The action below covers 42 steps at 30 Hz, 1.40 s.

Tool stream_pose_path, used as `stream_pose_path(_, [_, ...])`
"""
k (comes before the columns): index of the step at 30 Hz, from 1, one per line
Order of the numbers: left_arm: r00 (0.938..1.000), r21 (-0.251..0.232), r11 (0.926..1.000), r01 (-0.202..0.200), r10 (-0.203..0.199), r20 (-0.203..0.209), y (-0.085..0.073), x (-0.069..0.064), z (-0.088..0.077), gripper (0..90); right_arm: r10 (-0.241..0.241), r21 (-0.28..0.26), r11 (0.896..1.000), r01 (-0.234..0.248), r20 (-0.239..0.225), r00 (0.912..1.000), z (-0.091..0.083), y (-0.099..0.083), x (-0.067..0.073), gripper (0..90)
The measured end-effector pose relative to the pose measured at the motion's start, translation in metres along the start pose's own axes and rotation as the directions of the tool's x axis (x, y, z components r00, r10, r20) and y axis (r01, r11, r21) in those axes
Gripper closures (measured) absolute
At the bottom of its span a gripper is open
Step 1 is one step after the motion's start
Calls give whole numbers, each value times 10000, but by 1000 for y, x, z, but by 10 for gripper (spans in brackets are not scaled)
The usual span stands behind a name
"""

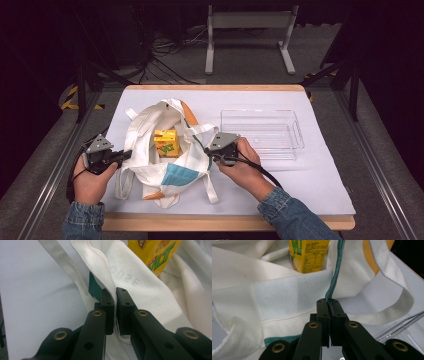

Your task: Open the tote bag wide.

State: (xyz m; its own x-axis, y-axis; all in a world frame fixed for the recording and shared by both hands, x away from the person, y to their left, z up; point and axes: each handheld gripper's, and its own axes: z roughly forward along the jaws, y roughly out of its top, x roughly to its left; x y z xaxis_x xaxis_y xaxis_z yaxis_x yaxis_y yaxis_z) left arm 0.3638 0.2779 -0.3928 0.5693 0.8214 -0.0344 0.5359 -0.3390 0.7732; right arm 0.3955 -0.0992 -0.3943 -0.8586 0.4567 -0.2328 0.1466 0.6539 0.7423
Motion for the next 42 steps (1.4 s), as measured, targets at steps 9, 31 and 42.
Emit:
stream_pose_path(9, [9993, -846, 9964, 77, -108, -358, 8, 2, -20, 562, 472, -1060, 9930, -515, -428, 9980, -13, 5, -8, 737])
stream_pose_path(31, [9972, -2055, 9764, 666, -720, -193, 43, 32, 9, 438, 1310, -3234, 9337, -1535, -904, 9873, -6, 75, -26, 516])
stream_pose_path(42, [9982, -1644, 9847, 576, -599, -94, 42, 42, 21, 889, 1461, -2887, 9432, -1642, -834, 9857, 14, 81, -36, 822])
